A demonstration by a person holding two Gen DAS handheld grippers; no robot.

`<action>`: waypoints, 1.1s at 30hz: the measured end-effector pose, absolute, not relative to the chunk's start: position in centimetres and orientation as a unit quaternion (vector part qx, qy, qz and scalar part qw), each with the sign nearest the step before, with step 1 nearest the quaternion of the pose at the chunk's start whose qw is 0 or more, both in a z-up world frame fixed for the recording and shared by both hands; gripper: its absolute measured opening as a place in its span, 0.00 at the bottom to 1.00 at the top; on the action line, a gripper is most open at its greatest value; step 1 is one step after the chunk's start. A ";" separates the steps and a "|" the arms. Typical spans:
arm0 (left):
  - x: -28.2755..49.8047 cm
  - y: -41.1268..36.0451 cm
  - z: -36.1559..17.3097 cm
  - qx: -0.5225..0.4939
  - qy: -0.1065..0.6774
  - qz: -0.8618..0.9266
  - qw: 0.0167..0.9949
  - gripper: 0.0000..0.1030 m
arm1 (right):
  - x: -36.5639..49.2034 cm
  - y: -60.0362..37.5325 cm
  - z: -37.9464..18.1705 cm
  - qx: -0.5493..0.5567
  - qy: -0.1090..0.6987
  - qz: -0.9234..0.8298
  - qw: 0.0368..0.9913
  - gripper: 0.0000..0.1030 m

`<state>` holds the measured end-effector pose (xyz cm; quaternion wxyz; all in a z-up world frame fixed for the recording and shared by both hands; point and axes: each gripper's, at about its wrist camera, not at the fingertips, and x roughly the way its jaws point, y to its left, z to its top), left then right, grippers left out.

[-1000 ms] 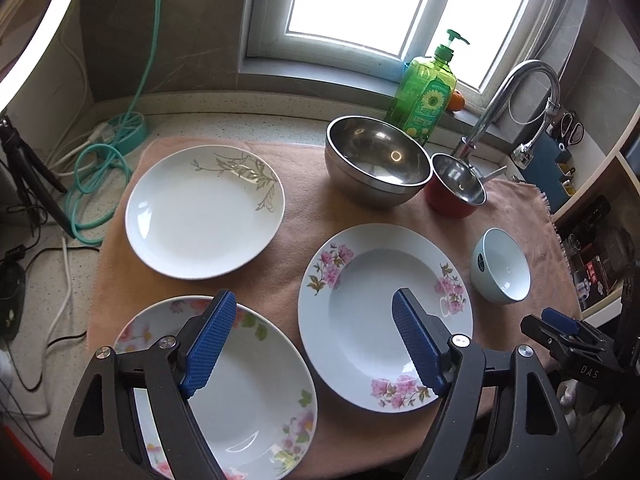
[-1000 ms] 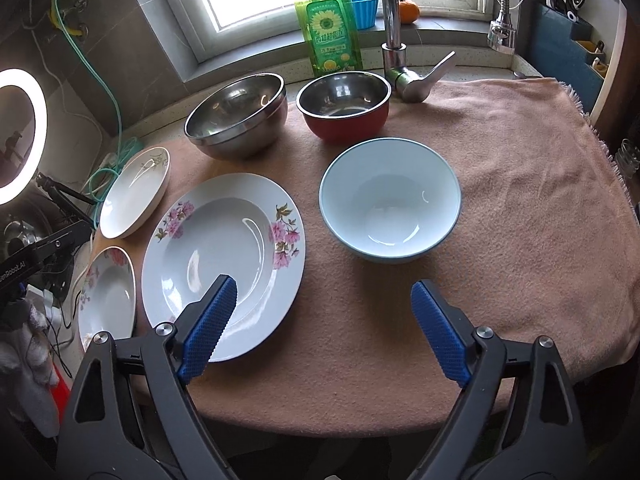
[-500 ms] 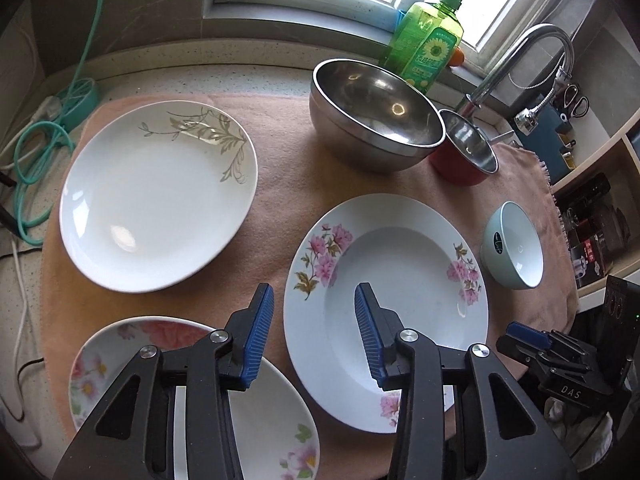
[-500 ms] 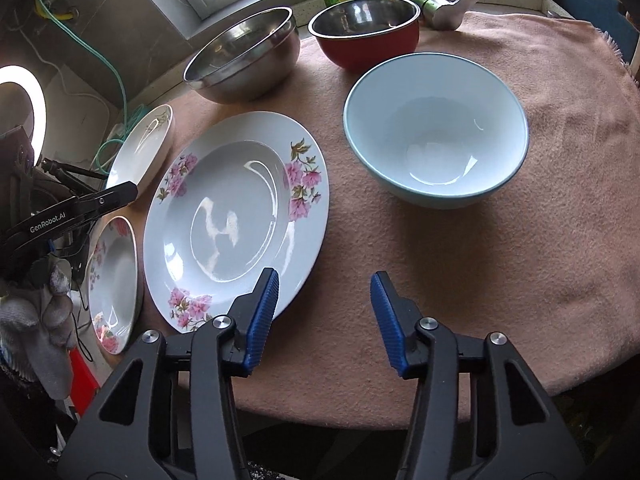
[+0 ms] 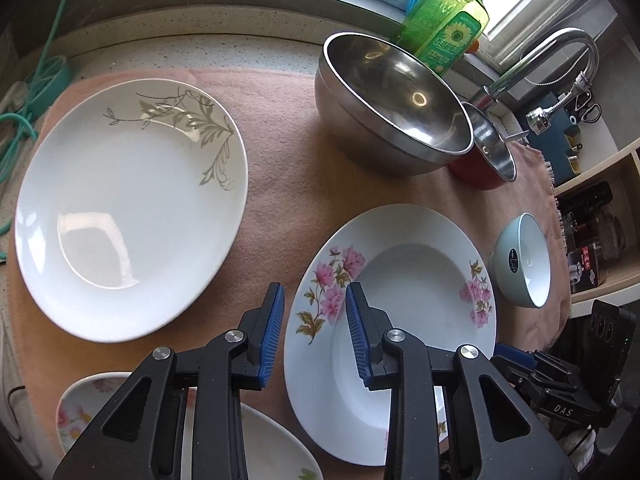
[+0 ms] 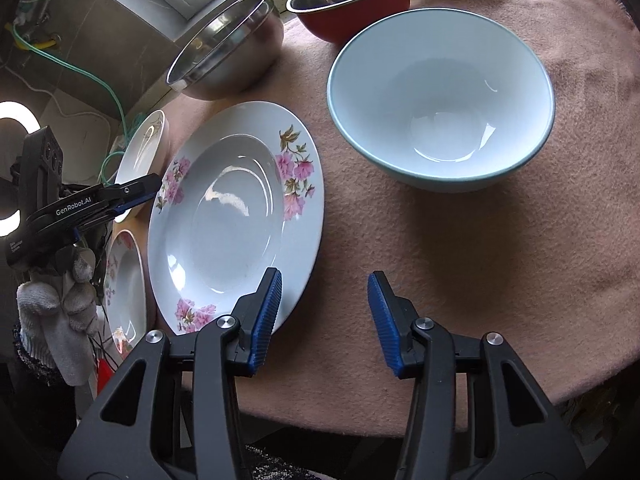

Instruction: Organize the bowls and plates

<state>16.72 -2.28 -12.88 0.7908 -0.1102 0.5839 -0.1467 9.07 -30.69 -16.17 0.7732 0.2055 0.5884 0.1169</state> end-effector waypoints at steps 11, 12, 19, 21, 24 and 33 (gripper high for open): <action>17.7 -1.8 -13.9 -0.124 0.599 -0.149 0.777 0.21 | 10.2 -30.8 -17.1 0.237 0.595 0.133 0.756 0.33; 17.8 -1.8 -13.9 -0.124 0.599 -0.150 0.777 0.21 | 10.2 -30.8 -17.2 0.240 0.596 0.135 0.754 0.32; 18.1 -2.0 -14.1 -0.130 0.602 -0.157 0.772 0.20 | 10.6 -30.7 -17.4 0.254 0.599 0.147 0.745 0.22; 18.2 -1.9 -14.1 -0.133 0.603 -0.159 0.771 0.20 | 10.6 -30.6 -17.3 0.253 0.598 0.150 0.745 0.18; 18.2 -1.8 -14.1 -0.136 0.604 -0.160 0.769 0.20 | 10.6 -30.5 -17.2 0.250 0.600 0.148 0.746 0.18; 17.8 -2.0 -14.0 -0.128 0.602 -0.156 0.772 0.20 | 10.7 -30.3 -17.0 0.245 0.603 0.143 0.746 0.19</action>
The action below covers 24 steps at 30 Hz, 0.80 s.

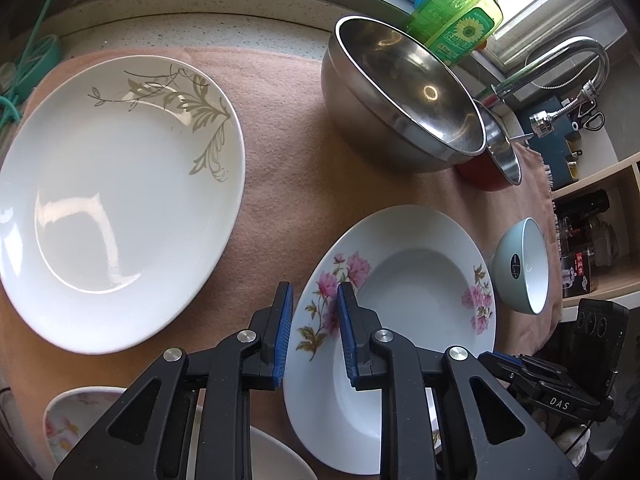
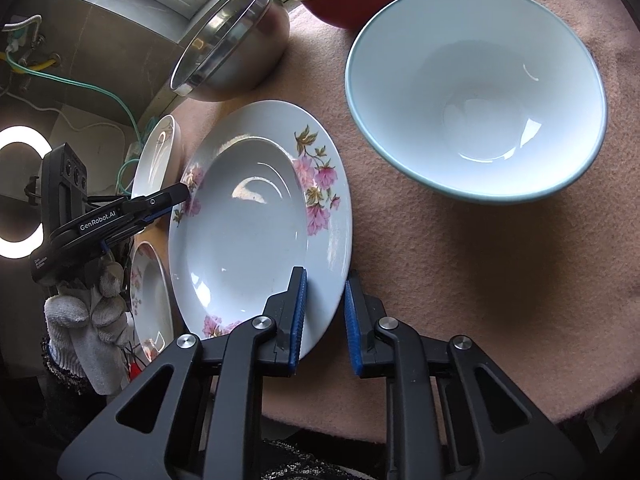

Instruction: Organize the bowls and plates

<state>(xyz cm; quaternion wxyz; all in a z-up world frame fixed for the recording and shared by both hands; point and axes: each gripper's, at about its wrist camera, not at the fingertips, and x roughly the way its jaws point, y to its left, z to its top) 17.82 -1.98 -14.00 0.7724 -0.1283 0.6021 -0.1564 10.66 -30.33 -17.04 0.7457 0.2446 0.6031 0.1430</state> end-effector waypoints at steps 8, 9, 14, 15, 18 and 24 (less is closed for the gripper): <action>17.2 -2.5 -14.0 -0.124 0.602 -0.154 0.773 0.20 | 10.7 -30.4 -17.0 0.241 0.606 0.141 0.744 0.19; 17.1 -2.5 -14.0 -0.123 0.602 -0.155 0.773 0.20 | 10.7 -30.4 -17.0 0.241 0.607 0.141 0.744 0.19; 16.4 -2.9 -14.1 -0.122 0.603 -0.155 0.773 0.20 | 10.6 -30.3 -16.9 0.236 0.609 0.138 0.745 0.19; 16.2 -2.9 -14.1 -0.122 0.603 -0.155 0.773 0.20 | 10.6 -30.3 -16.9 0.236 0.609 0.137 0.745 0.19; 15.8 -3.2 -14.1 -0.120 0.603 -0.155 0.773 0.20 | 10.6 -30.1 -16.9 0.236 0.610 0.136 0.744 0.19; 14.8 -3.6 -14.2 -0.121 0.604 -0.154 0.772 0.20 | 10.8 -29.8 -17.1 0.233 0.611 0.136 0.744 0.19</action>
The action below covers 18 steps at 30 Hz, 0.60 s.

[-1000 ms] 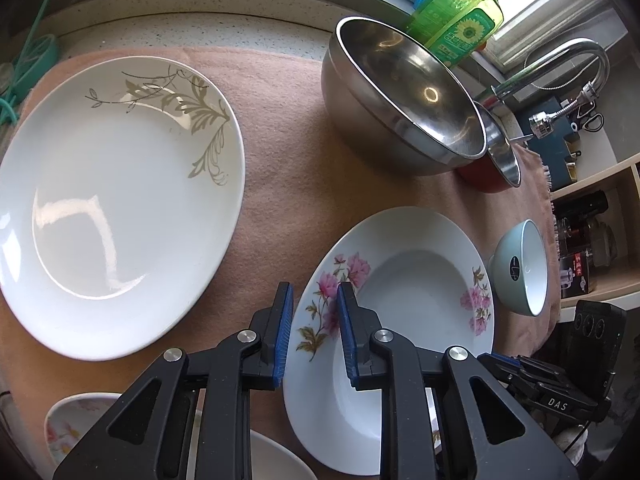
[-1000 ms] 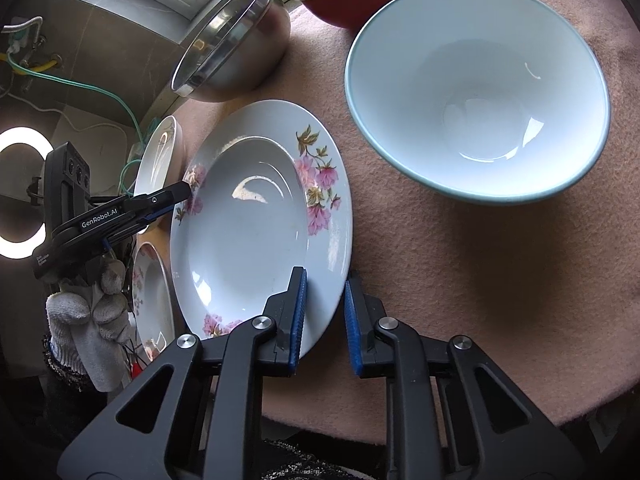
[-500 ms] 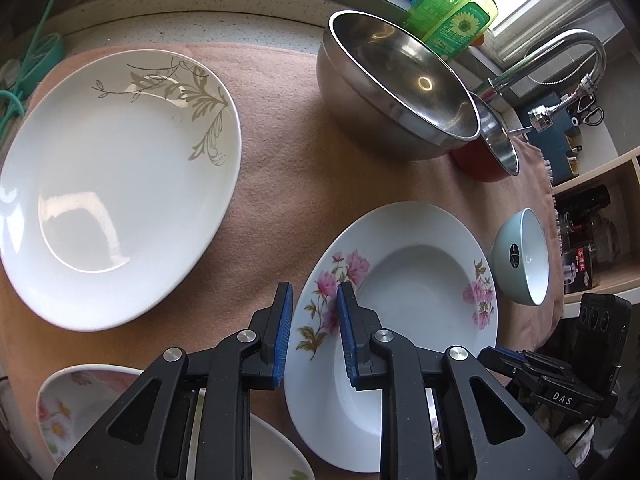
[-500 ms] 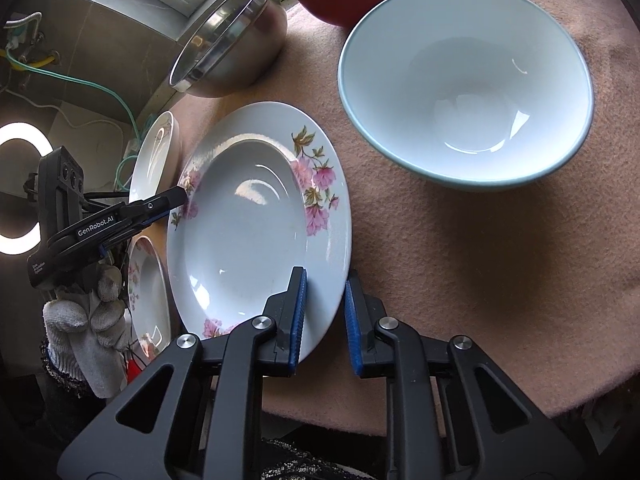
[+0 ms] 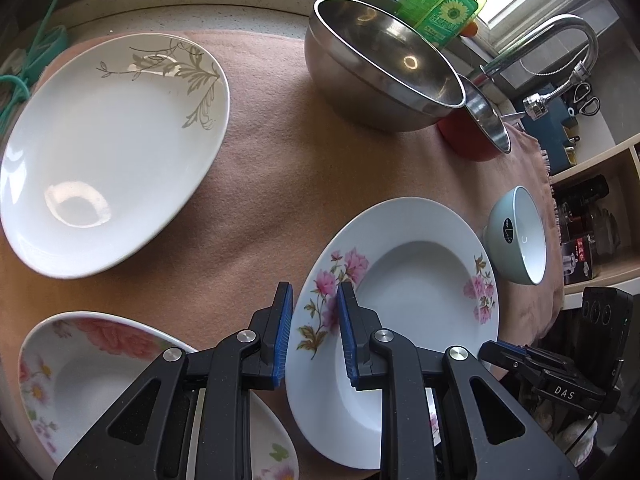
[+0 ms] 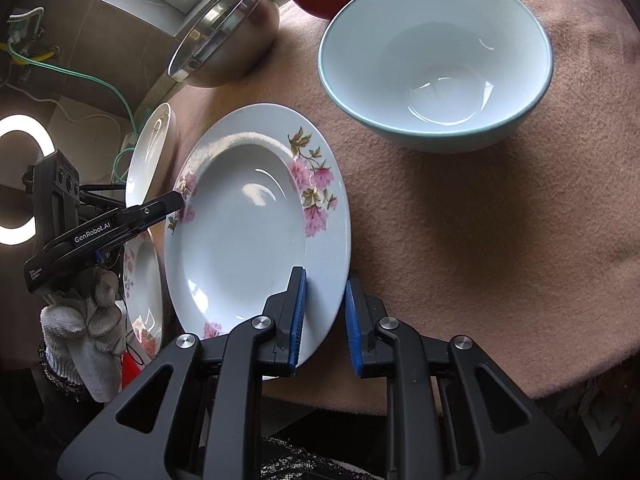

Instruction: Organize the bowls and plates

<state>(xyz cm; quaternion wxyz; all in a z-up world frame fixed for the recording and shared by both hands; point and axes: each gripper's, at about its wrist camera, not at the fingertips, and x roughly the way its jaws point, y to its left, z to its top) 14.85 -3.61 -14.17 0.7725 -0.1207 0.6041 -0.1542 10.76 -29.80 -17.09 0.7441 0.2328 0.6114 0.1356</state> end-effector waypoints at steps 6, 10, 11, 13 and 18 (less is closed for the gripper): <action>14.5 -3.6 -14.2 -0.122 0.604 -0.155 0.772 0.20 | 10.9 -29.6 -17.2 0.229 0.613 0.136 0.744 0.19; 14.1 -3.7 -14.2 -0.121 0.604 -0.155 0.772 0.20 | 11.0 -29.5 -17.3 0.229 0.614 0.136 0.743 0.19; 13.9 -3.8 -14.2 -0.121 0.604 -0.155 0.772 0.20 | 11.0 -29.5 -17.3 0.229 0.615 0.136 0.742 0.19; 13.7 -3.8 -14.2 -0.120 0.604 -0.155 0.773 0.20 | 11.1 -29.5 -17.4 0.228 0.615 0.136 0.742 0.19; 13.1 -3.9 -14.3 -0.121 0.604 -0.154 0.773 0.20 | 11.1 -29.4 -17.5 0.225 0.616 0.137 0.742 0.20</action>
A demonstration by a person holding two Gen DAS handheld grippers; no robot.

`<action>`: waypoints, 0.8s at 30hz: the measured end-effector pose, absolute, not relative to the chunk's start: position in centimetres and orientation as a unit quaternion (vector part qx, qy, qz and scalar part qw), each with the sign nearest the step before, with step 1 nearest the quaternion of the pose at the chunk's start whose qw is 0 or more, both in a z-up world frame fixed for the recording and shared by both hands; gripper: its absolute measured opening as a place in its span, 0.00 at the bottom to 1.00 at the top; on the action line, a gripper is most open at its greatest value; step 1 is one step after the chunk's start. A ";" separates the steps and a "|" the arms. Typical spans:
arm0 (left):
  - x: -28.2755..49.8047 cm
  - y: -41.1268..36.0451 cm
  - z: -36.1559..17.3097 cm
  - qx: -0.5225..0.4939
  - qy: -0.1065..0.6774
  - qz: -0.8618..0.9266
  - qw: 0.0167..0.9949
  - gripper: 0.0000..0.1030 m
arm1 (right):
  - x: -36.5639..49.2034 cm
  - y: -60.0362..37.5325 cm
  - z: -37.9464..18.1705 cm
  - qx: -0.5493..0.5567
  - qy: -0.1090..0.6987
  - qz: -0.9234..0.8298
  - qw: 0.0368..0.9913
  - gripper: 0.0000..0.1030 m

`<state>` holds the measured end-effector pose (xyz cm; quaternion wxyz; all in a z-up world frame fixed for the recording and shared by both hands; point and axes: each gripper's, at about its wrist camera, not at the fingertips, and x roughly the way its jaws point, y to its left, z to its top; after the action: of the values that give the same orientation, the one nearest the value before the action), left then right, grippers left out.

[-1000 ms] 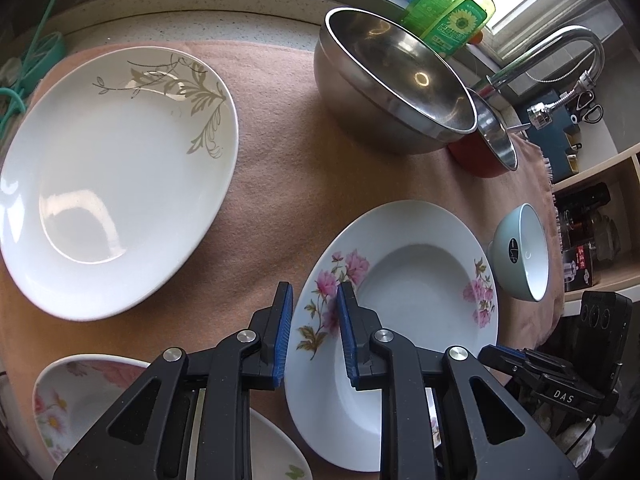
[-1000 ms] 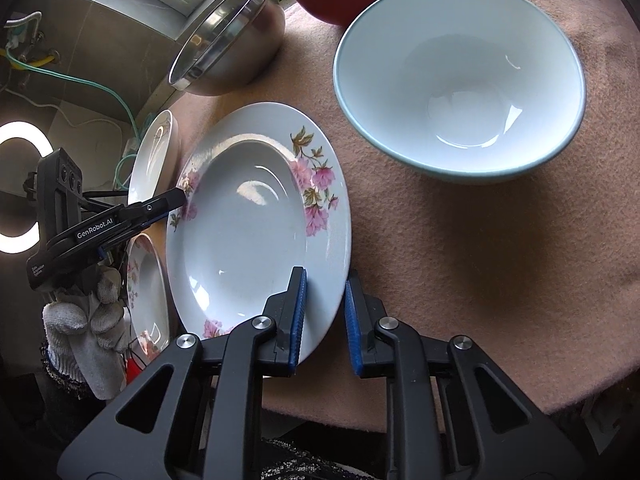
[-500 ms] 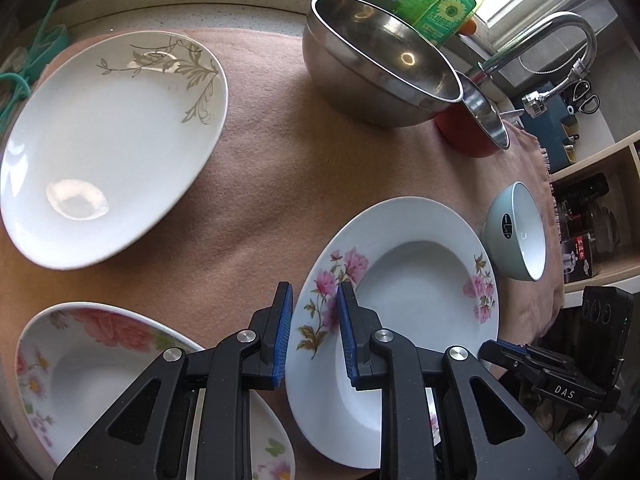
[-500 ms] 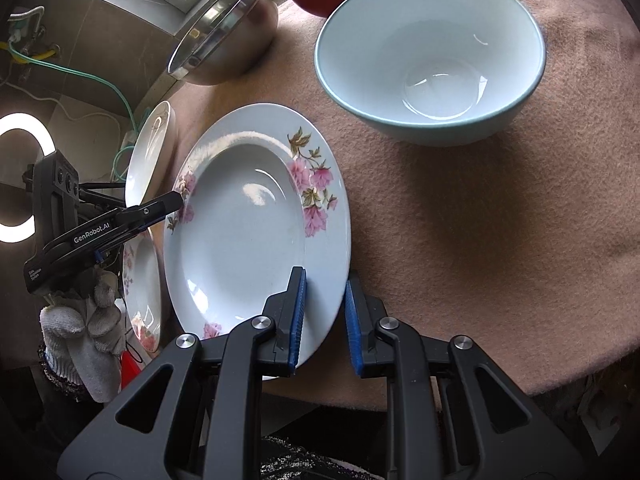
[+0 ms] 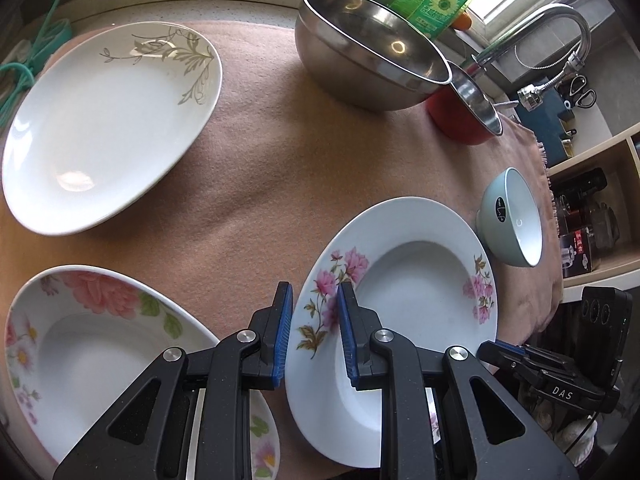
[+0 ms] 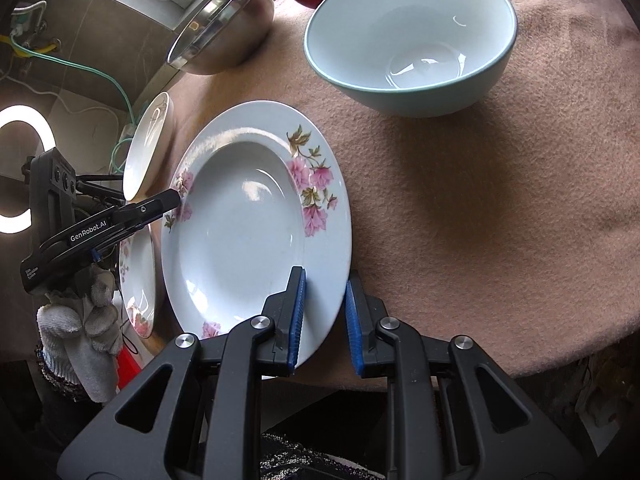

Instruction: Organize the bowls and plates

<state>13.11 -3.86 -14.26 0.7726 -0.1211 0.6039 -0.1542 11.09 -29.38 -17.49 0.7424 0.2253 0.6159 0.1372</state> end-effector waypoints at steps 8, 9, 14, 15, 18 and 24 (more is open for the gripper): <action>12.6 -4.0 -14.3 -0.121 0.604 -0.154 0.772 0.20 | 11.1 -29.2 -17.6 0.220 0.618 0.141 0.742 0.20; 12.5 -4.0 -14.3 -0.122 0.604 -0.154 0.773 0.20 | 11.1 -29.2 -17.7 0.220 0.618 0.142 0.741 0.20; 12.4 -4.3 -14.2 -0.124 0.604 -0.153 0.773 0.20 | 11.3 -29.1 -17.7 0.216 0.618 0.143 0.742 0.20; 12.4 -4.3 -14.2 -0.125 0.604 -0.152 0.773 0.20 | 11.3 -29.1 -17.7 0.215 0.618 0.143 0.742 0.20; 12.5 -4.2 -14.2 -0.126 0.604 -0.152 0.773 0.20 | 11.3 -29.0 -17.6 0.212 0.619 0.144 0.743 0.21; 12.9 -4.3 -14.1 -0.127 0.604 -0.151 0.772 0.20 | 11.4 -28.9 -17.7 0.210 0.621 0.145 0.741 0.22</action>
<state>12.91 -4.27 -14.15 0.7720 -0.1272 0.6042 -0.1512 11.36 -28.93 -17.68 0.7412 0.2096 0.6210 0.1449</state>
